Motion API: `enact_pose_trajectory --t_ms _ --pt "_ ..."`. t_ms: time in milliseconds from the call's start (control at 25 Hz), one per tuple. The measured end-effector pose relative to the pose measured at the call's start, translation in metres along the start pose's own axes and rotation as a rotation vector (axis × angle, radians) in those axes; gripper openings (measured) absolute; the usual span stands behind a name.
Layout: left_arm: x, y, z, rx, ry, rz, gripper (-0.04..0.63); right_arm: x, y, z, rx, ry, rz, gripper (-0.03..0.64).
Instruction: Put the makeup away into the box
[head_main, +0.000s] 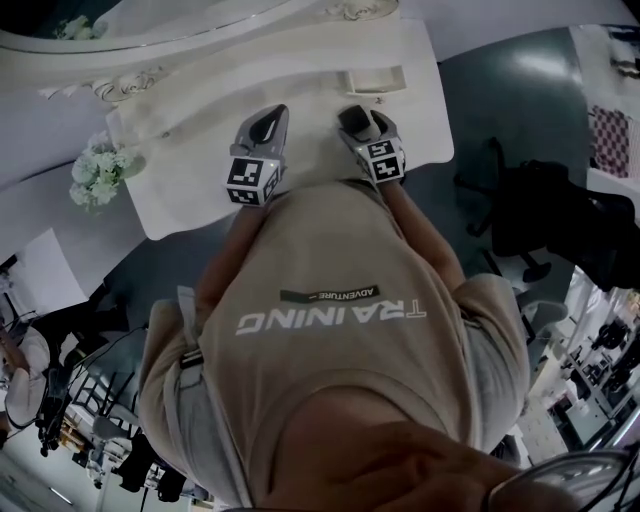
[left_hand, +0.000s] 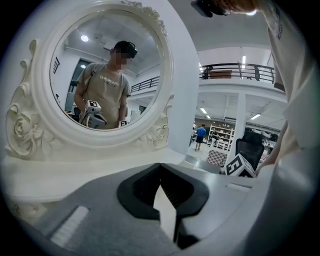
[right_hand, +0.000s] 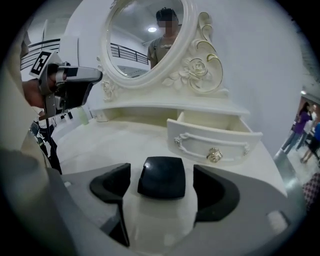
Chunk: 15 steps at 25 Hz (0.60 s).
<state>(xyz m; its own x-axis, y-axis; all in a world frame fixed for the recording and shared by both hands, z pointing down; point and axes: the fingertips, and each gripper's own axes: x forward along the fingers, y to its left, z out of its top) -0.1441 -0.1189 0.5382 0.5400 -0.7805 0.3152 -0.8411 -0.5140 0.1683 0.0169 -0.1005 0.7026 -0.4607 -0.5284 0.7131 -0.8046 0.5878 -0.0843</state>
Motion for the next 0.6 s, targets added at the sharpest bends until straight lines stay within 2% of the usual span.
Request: enact_pose_trajectory --t_ms 320,400,600 --pt "-0.011 0.018 -0.006 -0.012 0.004 0.0 0.008 0.021 0.001 -0.014 0.018 0.087 -0.037 0.382" --pt "-0.012 0.022 -0.008 -0.023 0.004 0.0 0.006 0.021 0.002 -0.011 0.011 0.094 -0.037 0.334" --pt "-0.008 0.023 -0.014 -0.048 0.007 -0.011 0.006 0.019 0.0 -0.013 0.012 0.143 -0.021 0.333"
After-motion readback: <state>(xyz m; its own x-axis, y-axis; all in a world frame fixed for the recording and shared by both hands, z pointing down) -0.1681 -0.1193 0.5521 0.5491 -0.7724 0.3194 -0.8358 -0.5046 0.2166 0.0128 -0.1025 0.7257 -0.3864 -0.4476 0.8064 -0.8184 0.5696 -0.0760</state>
